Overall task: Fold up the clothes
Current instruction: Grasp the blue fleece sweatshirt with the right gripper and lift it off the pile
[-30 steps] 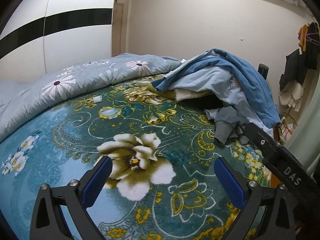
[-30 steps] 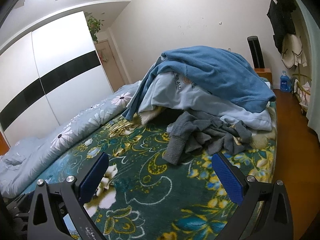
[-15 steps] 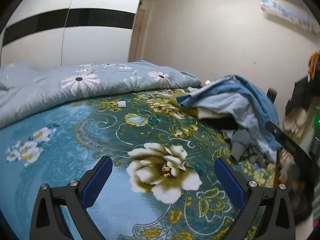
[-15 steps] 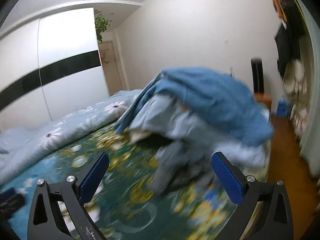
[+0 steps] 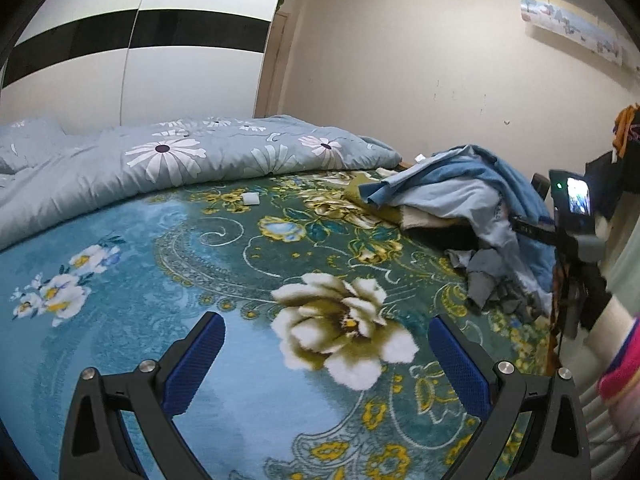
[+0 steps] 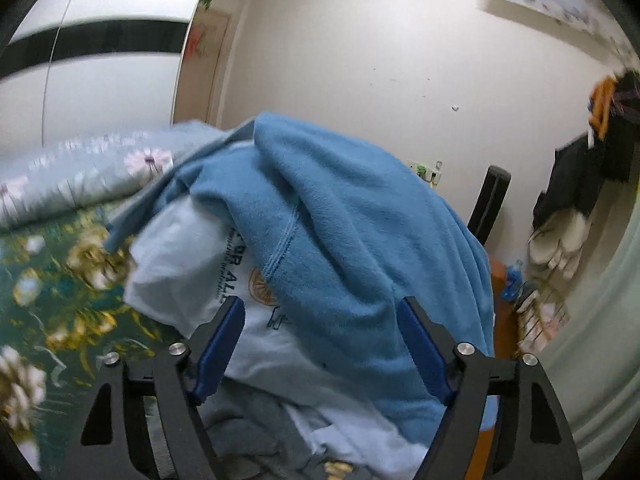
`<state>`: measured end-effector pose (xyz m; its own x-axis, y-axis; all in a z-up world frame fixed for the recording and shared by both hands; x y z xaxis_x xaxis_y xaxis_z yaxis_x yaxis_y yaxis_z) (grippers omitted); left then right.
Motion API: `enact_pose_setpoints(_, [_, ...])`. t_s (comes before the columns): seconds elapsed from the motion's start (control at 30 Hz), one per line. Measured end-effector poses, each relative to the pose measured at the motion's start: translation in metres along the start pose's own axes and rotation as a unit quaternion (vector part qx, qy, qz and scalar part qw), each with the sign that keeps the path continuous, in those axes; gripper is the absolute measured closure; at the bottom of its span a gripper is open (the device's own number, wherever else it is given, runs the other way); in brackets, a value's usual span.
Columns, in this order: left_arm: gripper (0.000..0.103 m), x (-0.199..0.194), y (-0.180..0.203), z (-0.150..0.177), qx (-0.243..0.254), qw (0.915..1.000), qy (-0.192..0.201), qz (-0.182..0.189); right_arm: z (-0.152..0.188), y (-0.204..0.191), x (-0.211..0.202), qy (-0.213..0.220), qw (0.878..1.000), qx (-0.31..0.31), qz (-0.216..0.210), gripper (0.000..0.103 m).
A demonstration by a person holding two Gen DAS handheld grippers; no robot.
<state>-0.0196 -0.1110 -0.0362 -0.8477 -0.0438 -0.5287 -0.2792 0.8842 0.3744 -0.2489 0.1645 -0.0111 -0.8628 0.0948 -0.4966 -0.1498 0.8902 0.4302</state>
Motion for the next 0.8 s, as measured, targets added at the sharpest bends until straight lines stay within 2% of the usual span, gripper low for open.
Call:
enact_pose_setpoints(0.03, [0.0, 0.001, -0.001, 0.001, 0.002, 1.0, -0.003, -0.002, -0.001, 0.001, 0.003, -0.004, 1.0, -0.009, 0.008, 0.05])
enact_pose_setpoints(0.13, [0.0, 0.005, -0.004, 0.002, 0.005, 0.9999, -0.01, -0.006, -0.01, 0.014, 0.004, -0.001, 1.0, -0.009, 0.028, 0.059])
enact_pose_setpoints(0.17, [0.0, 0.005, -0.005, 0.003, 0.005, 0.9999, -0.011, -0.005, -0.013, 0.019, 0.001, 0.004, 0.999, -0.006, 0.032, 0.071])
enact_pose_setpoints(0.2, [0.0, 0.006, -0.007, 0.004, 0.005, 0.9999, -0.012, -0.005, -0.016, 0.024, -0.002, 0.011, 0.999, -0.003, 0.034, 0.077])
enact_pose_setpoints(0.3, [0.0, 0.009, -0.009, 0.005, 0.005, 0.9999, -0.014, -0.006, -0.024, 0.036, -0.004, 0.011, 0.999, 0.006, 0.039, 0.077])
enact_pose_setpoints(0.43, [0.0, 0.01, -0.01, 0.005, 0.002, 0.9998, -0.019, -0.005, -0.021, 0.031, 0.014, -0.033, 0.999, 0.002, 0.01, 0.077])
enact_pose_setpoints(0.5, [0.0, 0.008, -0.013, 0.004, -0.001, 0.9998, -0.021, -0.006, -0.02, 0.034, 0.016, -0.041, 0.999, 0.011, -0.005, 0.089])
enact_pose_setpoints(0.57, [0.0, 0.007, -0.02, 0.002, -0.014, 0.9996, -0.026, -0.003, -0.024, 0.037, 0.014, -0.046, 0.999, 0.018, -0.014, 0.094])
enact_pose_setpoints(0.8, [0.0, 0.001, -0.041, -0.004, -0.052, 0.9984, -0.023, -0.008, -0.066, 0.064, -0.017, -0.013, 1.0, 0.006, 0.026, 0.096])
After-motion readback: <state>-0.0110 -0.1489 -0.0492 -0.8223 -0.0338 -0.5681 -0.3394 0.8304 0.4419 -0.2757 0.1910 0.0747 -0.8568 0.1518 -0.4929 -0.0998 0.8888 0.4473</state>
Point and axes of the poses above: each gripper's, at about its wrist camera, not at the fingertips, and x roughly the way its jaws point, y to its right, z to its underside, the point moved 6 cm from there along x, roughly the way its jaws point, and after that the axes turned 12 degrees about -x, right-handed, at the moved point
